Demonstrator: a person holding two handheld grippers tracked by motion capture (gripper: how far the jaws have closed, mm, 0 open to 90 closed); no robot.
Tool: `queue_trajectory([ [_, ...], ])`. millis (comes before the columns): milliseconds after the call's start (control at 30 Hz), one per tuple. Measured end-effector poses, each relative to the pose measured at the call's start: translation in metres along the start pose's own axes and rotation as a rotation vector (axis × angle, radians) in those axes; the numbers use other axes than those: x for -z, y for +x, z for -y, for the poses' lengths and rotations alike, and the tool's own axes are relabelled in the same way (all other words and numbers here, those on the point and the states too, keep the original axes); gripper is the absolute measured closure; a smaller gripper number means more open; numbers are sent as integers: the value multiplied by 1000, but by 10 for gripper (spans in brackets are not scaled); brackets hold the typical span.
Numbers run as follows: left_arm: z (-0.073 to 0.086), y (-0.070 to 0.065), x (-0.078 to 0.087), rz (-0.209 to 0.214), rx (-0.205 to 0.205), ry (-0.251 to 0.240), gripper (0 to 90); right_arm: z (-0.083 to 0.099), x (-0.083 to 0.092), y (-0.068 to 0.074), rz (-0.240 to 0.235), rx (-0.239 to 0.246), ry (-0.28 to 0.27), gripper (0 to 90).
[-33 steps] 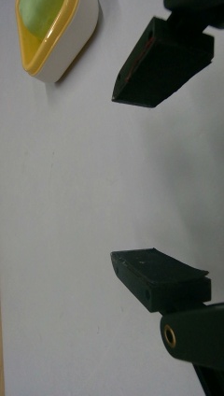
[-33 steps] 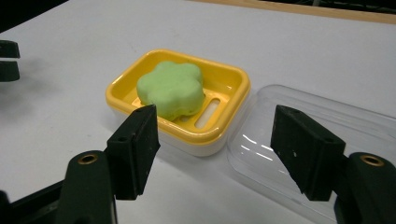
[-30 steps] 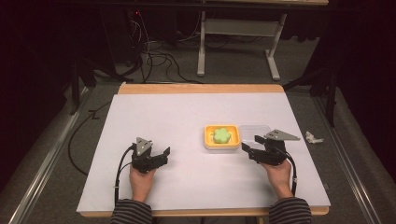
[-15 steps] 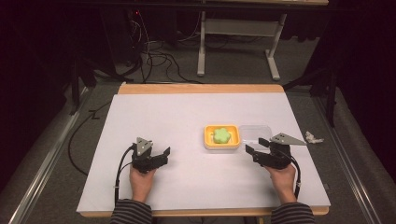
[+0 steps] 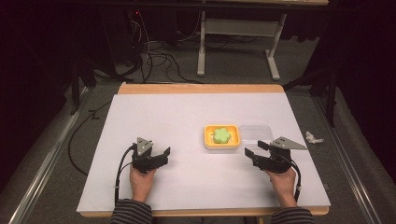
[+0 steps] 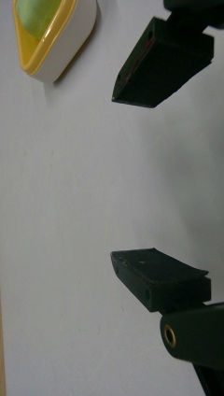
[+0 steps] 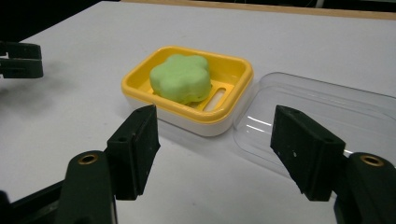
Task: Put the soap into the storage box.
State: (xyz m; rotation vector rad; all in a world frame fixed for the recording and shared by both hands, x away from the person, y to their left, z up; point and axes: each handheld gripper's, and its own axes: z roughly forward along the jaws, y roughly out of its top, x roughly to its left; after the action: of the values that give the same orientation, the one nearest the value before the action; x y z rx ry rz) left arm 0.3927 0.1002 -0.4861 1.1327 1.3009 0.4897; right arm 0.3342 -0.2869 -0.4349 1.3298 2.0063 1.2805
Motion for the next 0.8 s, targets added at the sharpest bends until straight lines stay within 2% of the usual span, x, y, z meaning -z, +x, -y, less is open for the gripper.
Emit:
queue_trajectory([
  [800, 0, 0, 0, -3, -2, 1, 203, 12, 0, 15, -40, 25, 12, 330],
])
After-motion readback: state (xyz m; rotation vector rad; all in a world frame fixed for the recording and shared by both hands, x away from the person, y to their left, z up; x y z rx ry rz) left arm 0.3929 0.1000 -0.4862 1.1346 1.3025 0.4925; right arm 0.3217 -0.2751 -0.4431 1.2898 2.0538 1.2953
